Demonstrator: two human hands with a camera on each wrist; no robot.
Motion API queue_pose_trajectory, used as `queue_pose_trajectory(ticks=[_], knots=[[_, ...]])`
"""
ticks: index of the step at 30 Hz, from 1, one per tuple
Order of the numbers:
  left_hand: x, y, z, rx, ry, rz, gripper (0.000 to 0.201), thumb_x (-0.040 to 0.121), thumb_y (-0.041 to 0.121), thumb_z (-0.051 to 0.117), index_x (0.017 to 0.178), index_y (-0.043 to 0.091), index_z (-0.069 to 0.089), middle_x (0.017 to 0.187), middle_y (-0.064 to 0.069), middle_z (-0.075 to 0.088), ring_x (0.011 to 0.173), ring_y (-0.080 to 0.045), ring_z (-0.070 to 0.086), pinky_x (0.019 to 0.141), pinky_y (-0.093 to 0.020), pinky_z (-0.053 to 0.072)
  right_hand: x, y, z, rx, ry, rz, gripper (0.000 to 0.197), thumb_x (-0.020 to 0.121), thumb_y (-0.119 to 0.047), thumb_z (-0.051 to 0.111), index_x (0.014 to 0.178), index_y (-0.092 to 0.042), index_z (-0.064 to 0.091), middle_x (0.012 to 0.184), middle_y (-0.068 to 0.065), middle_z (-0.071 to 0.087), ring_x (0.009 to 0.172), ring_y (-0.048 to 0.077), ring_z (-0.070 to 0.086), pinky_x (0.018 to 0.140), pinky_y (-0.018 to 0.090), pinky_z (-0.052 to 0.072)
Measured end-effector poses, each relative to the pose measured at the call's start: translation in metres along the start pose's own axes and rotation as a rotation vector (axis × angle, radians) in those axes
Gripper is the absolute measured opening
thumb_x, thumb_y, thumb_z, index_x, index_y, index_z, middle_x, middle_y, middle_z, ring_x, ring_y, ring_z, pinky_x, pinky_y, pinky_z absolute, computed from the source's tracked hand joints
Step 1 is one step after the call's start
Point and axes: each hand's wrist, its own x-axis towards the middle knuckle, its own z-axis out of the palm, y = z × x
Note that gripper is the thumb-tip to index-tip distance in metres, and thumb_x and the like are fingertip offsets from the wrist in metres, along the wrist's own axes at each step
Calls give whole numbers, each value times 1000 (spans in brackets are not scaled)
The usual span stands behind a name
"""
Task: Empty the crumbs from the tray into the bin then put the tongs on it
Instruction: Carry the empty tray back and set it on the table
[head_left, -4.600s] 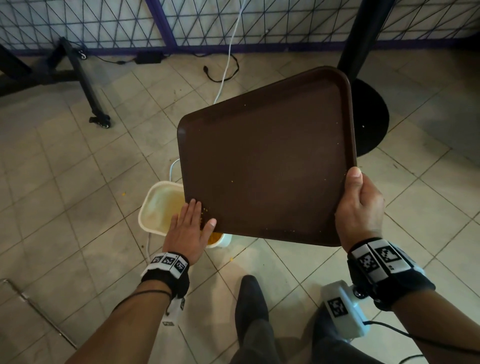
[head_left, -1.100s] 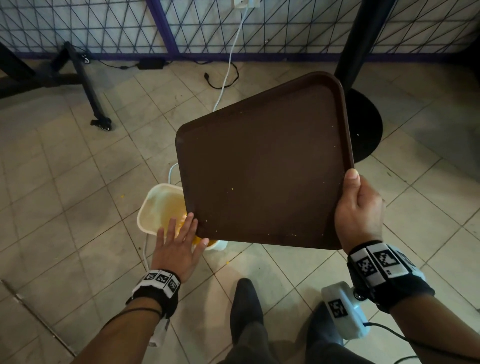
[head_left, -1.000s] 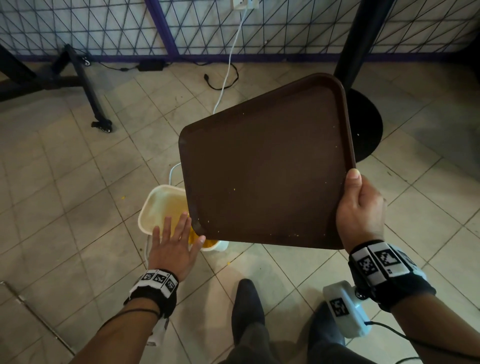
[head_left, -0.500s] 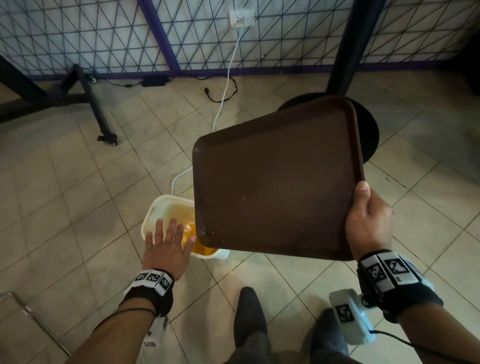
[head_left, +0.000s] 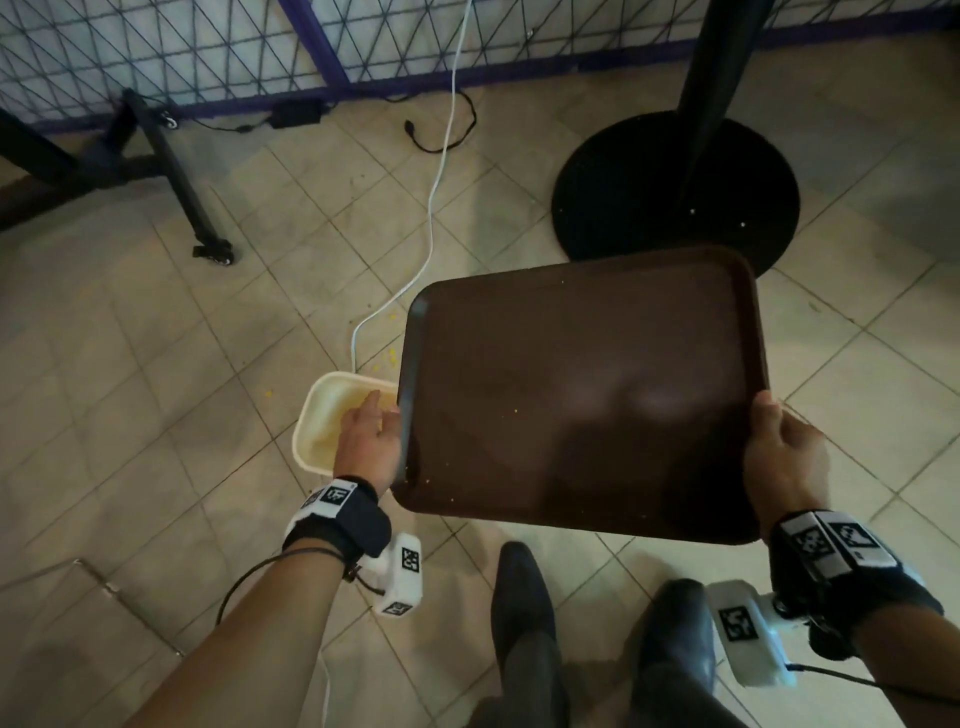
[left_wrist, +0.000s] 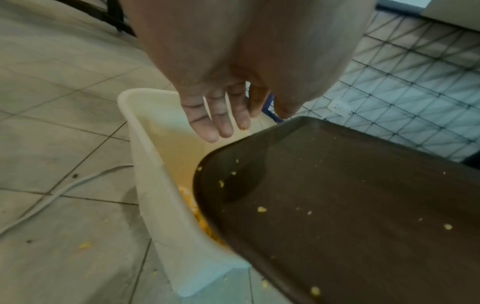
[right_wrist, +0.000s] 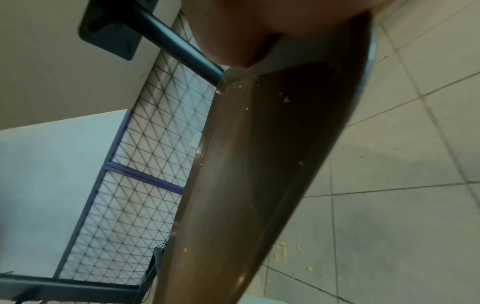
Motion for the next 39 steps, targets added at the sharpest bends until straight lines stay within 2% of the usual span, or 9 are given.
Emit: queue_pose_trajectory(ticks=[2,5,10,14,19,25,30,36,39], knots=[[-14,9,-7,-5,-15,31,44,103,34,41,145,19,46,144,-10,45,128,-32,48,108,-40,35,-8,-2,-15,-12,-10,30,52,102,-45,32,85,-5,60,86,19,61,82,34,58,74,38,43],[-49,25,-24,-89,-4,76,33,103,31,42,126,18,62,119,-2,62,112,-25,56,93,-32,38,-27,-11,-44,-36,-18,96,51,101,-50,32,76,-14,58,84,18,62,82,36,60,80,46,50],[-126,67,-72,-38,94,86,24,102,26,46,109,14,65,96,0,60,92,-24,58,79,-28,36,-66,-42,-106,-56,-15,165,51,100,-52,33,79,-14,60,85,19,65,81,37,62,80,49,51],[-200,116,-133,-50,123,35,23,101,24,46,109,12,64,99,-4,62,93,-25,57,81,-30,38,-109,-86,-178,-35,-27,200,61,94,-65,32,79,-14,61,81,15,64,79,35,62,76,48,52],[-258,161,-189,-60,135,-9,27,102,23,45,115,5,61,105,-6,59,103,-30,57,86,-33,38,-153,-128,-229,24,-61,197,46,103,-43,34,90,-10,63,82,13,64,77,27,61,62,30,41],[-321,224,-249,-100,148,29,28,102,23,46,115,4,61,106,-10,59,105,-33,56,88,-34,36,-192,-179,-314,91,-5,134,43,103,-40,37,73,-18,58,70,4,58,64,23,55,60,30,40],[-346,278,-278,-164,221,144,27,101,20,48,118,2,62,106,-4,58,97,-18,49,88,-30,35,-195,-221,-369,174,9,90,39,103,-39,39,86,-14,63,81,7,63,74,23,57,64,32,41],[-350,338,-294,-260,246,220,30,102,24,49,123,7,61,113,-9,63,109,-31,57,93,-39,42,-182,-270,-419,233,10,-80,24,98,-35,52,95,-16,67,90,5,69,82,22,62,71,39,49],[-348,367,-301,-301,274,254,35,101,26,50,132,13,56,124,-11,64,114,-31,58,99,-44,44,-169,-298,-440,276,18,-157,11,96,-27,58,103,-19,62,89,-1,68,79,15,64,64,32,48]])
